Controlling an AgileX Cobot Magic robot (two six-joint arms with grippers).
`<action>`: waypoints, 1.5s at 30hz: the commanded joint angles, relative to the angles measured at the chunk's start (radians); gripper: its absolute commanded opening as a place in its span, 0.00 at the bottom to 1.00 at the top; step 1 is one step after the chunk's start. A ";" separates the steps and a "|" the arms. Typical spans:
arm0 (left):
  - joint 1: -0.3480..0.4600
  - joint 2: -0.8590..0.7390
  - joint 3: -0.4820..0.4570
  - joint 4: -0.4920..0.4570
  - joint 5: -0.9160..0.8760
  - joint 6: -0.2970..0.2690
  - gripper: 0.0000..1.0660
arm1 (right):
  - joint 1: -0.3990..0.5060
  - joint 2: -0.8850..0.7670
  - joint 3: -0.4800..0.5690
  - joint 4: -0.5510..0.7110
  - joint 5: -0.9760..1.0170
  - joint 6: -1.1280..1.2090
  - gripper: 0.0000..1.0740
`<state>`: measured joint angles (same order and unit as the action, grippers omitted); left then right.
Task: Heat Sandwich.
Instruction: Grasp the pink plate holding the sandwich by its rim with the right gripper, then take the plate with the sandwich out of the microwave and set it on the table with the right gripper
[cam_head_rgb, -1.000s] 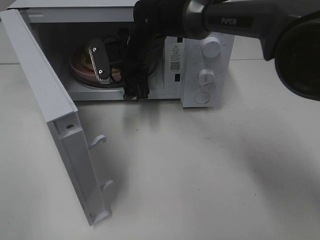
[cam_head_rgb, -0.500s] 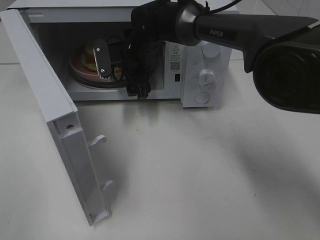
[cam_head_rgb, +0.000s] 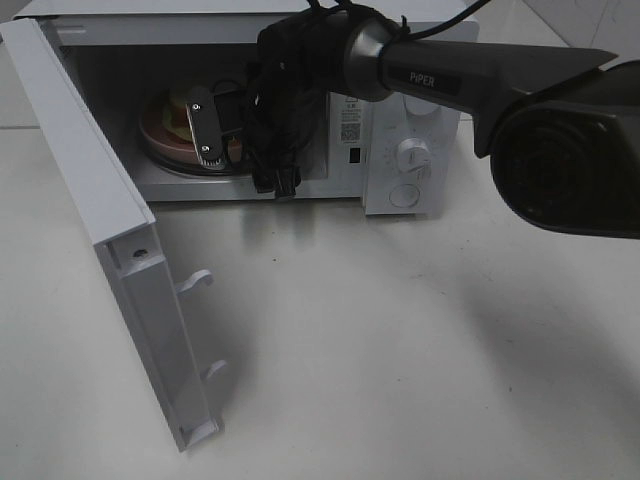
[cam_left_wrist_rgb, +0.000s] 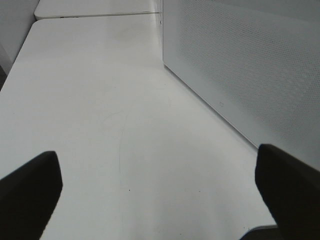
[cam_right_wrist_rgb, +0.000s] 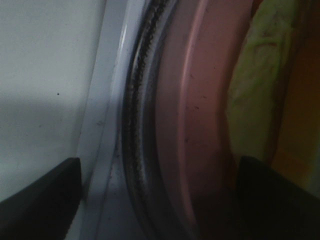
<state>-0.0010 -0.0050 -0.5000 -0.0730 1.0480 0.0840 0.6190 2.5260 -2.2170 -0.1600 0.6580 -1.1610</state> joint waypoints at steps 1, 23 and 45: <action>0.003 -0.020 0.004 -0.001 -0.011 -0.004 0.92 | 0.000 0.037 -0.046 -0.003 -0.015 0.021 0.75; 0.003 -0.020 0.004 -0.001 -0.011 -0.004 0.92 | -0.003 0.035 -0.052 0.087 0.095 0.001 0.00; 0.003 -0.020 0.004 -0.001 -0.011 -0.004 0.92 | -0.002 -0.104 0.137 0.080 0.125 -0.225 0.00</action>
<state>-0.0010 -0.0050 -0.5000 -0.0730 1.0480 0.0840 0.6200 2.4340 -2.1010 -0.0900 0.7430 -1.3610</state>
